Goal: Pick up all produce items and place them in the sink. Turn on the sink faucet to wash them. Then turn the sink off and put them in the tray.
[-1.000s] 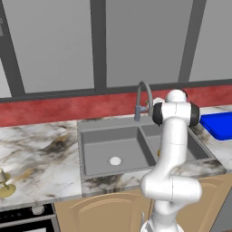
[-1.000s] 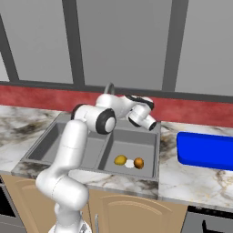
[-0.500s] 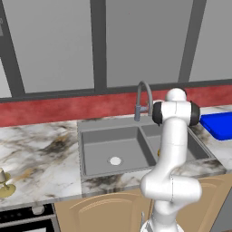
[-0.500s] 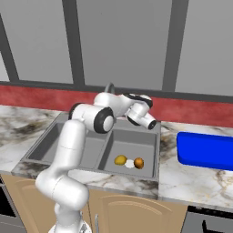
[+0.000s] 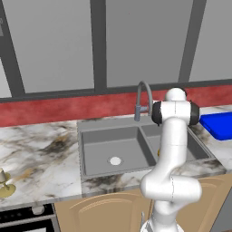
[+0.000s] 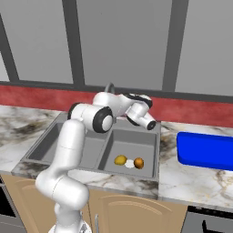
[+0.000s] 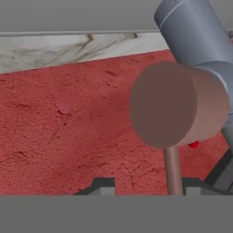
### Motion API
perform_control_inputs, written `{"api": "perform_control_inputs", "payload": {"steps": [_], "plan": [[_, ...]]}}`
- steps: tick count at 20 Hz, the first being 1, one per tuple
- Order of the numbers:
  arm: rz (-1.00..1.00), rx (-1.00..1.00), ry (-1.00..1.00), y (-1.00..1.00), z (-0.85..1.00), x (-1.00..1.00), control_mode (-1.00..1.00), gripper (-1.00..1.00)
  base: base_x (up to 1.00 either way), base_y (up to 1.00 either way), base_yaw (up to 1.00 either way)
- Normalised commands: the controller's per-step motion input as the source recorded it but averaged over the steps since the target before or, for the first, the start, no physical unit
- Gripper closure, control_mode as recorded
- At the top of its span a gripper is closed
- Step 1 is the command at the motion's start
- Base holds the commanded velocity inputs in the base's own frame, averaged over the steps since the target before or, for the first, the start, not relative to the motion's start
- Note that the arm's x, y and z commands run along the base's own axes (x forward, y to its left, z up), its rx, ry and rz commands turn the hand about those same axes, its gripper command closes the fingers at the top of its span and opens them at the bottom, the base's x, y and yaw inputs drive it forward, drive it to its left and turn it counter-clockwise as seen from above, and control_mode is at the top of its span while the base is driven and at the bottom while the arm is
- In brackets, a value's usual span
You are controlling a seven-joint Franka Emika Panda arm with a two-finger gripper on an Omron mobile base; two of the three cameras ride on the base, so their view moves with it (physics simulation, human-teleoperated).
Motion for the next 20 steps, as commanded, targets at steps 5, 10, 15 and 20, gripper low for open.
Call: {"api": "perform_control_inputs", "payload": {"steps": [5,10,15,20], "plan": [[-0.07,0.04,0.08,-0.93,-0.31,0.00,-1.00,1.00,0.00,0.00,0.00],[-0.06,0.01,0.06,-0.80,-0.37,0.00,-1.00,1.00,0.00,0.00,0.00],[-0.03,0.00,0.04,-0.52,-0.27,0.00,-1.00,1.00,0.00,0.00,0.00],[0.00,0.00,0.02,-0.04,-0.02,0.00,-1.00,1.00,0.00,0.00,0.00]]}}
